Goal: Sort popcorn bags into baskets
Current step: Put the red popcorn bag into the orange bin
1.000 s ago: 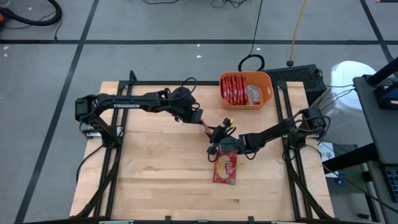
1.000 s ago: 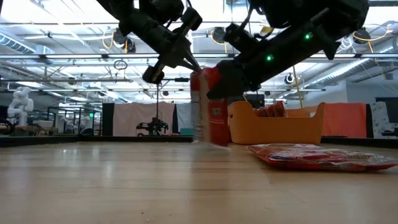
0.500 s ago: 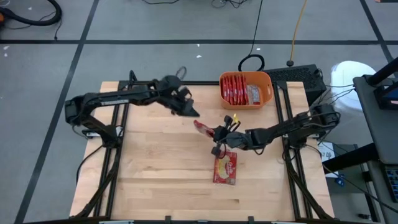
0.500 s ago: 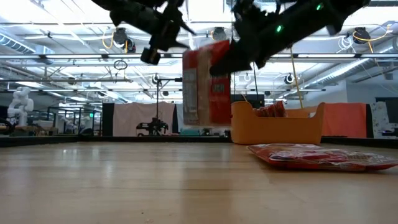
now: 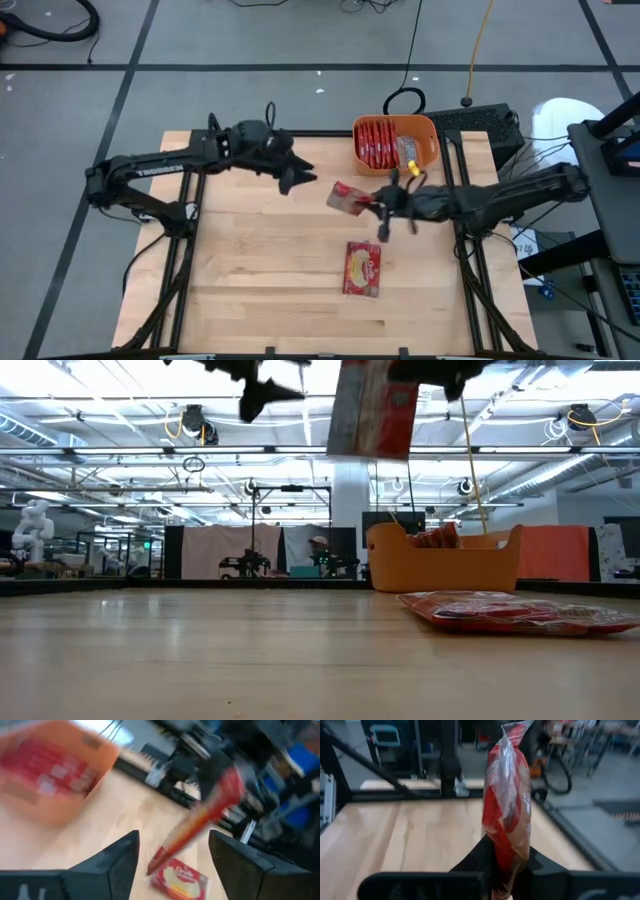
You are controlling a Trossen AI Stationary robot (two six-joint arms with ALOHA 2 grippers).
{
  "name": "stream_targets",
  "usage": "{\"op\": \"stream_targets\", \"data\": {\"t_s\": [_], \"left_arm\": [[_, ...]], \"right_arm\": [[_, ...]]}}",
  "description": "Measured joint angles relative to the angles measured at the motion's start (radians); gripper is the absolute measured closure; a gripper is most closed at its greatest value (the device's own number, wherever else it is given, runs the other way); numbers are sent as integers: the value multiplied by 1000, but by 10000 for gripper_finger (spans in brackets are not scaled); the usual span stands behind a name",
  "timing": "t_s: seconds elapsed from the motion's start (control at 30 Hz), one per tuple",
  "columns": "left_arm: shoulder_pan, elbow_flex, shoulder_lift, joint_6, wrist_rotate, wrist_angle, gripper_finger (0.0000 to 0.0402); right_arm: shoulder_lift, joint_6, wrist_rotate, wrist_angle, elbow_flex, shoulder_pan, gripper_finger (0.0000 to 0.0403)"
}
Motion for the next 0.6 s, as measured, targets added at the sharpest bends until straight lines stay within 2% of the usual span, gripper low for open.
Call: {"op": "stream_targets", "data": {"t_s": [0.07,0.2,0.3,0.37,0.47,0.6], "left_arm": [[-45,0,1,99,-28,51,147],[-119,0,20,223,-155,130,113],[-142,0,45,267,-227,174,87],[-142,0,63,268,-216,199,73],[-138,0,111,262,-127,290,68],[-144,0,166,258,-41,386,86]], "right_arm": [[-48,-41,0,5,0,-4,382],[-113,-13,-3,16,0,-16,382],[-137,9,-62,25,0,-16,382],[-142,32,-102,28,0,-16,382],[-141,73,-112,31,0,-15,382],[-141,85,-111,31,0,-15,382]]}}
